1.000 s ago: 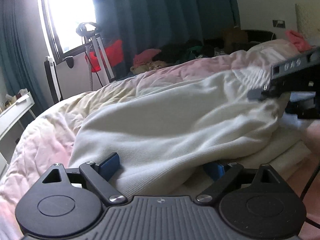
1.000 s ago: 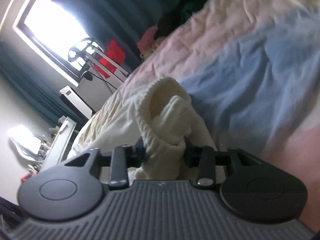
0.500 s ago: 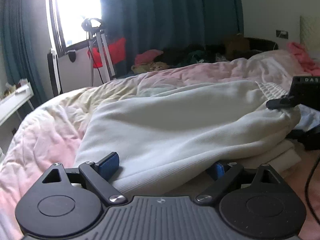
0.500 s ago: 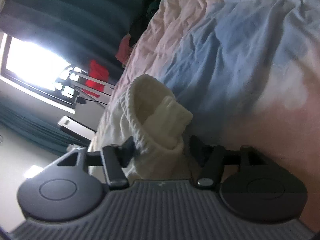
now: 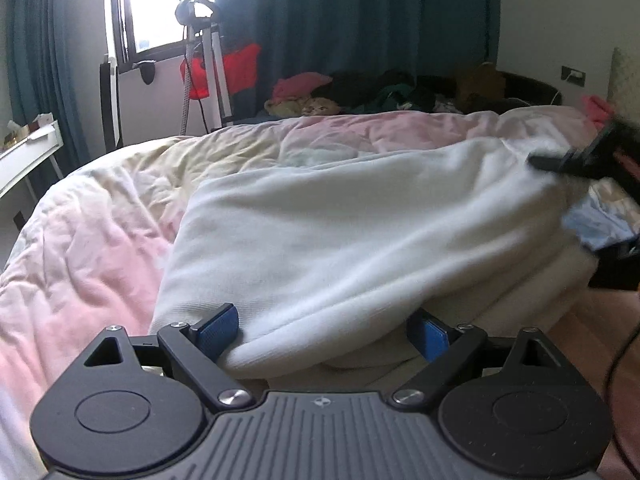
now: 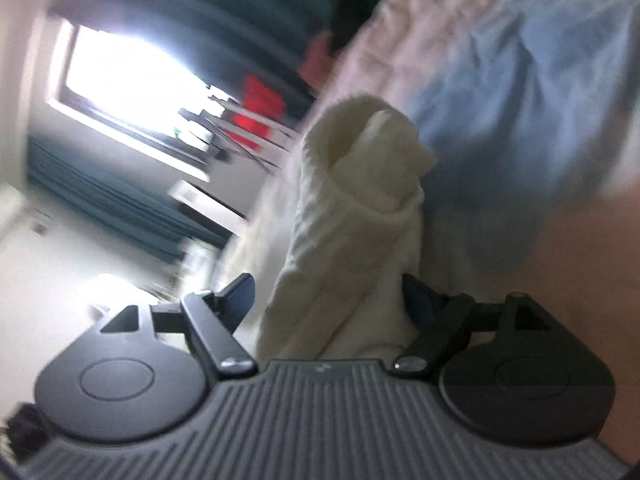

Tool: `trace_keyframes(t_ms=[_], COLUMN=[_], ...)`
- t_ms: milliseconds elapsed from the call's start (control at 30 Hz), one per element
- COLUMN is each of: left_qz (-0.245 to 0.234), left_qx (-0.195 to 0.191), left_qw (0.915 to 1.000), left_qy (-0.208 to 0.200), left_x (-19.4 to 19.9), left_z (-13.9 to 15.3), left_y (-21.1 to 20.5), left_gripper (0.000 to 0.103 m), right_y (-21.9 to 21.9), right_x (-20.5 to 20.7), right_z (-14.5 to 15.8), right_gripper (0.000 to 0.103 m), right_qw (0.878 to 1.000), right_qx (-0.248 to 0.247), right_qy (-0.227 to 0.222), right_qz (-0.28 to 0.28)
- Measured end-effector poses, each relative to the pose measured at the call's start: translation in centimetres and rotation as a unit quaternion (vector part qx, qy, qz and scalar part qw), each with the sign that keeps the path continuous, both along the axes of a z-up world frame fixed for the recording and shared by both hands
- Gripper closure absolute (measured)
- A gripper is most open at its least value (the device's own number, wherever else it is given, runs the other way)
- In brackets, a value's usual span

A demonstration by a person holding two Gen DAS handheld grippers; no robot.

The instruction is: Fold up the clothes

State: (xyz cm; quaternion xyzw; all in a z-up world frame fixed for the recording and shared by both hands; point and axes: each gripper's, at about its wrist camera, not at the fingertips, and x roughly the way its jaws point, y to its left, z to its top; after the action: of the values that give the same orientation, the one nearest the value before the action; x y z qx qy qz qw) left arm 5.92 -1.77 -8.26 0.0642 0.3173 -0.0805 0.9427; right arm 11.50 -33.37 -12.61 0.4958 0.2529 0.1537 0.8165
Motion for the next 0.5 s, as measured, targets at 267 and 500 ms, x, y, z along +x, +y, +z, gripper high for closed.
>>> trace_keyframes(t_ms=[267,500], left_qz=[0.035,0.037], left_qx=[-0.027,-0.022], left_qw=[0.9989,0.9988], left_qy=[0.014,0.024], left_x=[0.5,0.0], left_z=[-0.1,1.1], left_y=[1.2,1.8], left_gripper=[0.012,0.013], right_y=[0.2,1.3], right_x=[0.0,1.2], right_z=[0.8,-1.8], right_gripper=[0.022,0.024], right_qw=[1.0,0.992], right_qx=[-0.016,-0.072], right_qy=[-0.003,0.104], right_qz=[0.006,0.022])
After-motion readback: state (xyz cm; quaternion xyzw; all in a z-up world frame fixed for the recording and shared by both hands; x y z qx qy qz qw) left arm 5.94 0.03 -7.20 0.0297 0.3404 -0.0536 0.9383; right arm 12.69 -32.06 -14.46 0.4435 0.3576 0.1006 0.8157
